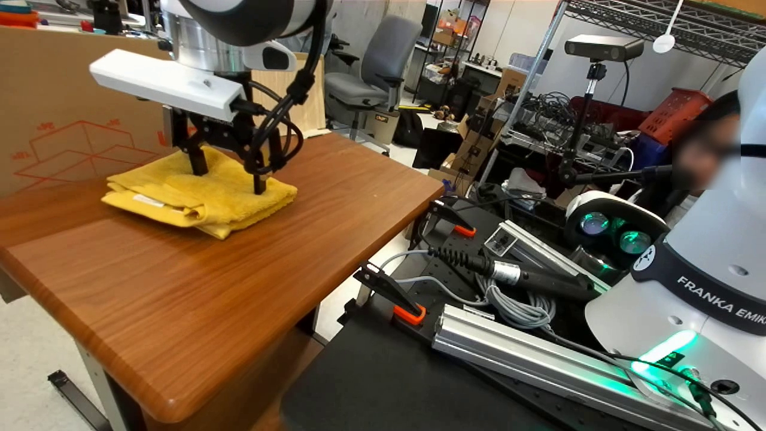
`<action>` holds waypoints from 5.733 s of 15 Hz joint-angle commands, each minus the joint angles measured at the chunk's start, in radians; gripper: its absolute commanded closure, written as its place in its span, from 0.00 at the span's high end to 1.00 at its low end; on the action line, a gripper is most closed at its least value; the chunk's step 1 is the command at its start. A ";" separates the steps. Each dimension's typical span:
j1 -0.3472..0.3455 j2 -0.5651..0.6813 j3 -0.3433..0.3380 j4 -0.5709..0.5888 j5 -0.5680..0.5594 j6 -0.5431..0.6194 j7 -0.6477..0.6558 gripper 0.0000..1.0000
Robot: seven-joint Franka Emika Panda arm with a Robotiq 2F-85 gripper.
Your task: Use the yellow towel to wipe the countertop
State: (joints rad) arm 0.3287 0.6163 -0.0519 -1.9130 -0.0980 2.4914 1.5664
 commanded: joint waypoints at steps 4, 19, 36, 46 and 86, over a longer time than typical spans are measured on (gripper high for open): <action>-0.048 -0.014 -0.108 -0.044 -0.013 0.068 0.051 1.00; -0.067 0.026 -0.146 -0.060 -0.011 0.144 0.054 1.00; -0.074 0.034 -0.367 -0.300 -0.100 0.205 0.095 1.00; 0.119 -0.054 -0.280 -0.448 -0.307 0.354 0.070 1.00; 0.477 -0.135 -0.817 -0.533 -0.228 0.697 0.306 1.00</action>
State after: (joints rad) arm 0.6496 0.5296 -0.7050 -2.3636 -0.3570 3.0673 1.8625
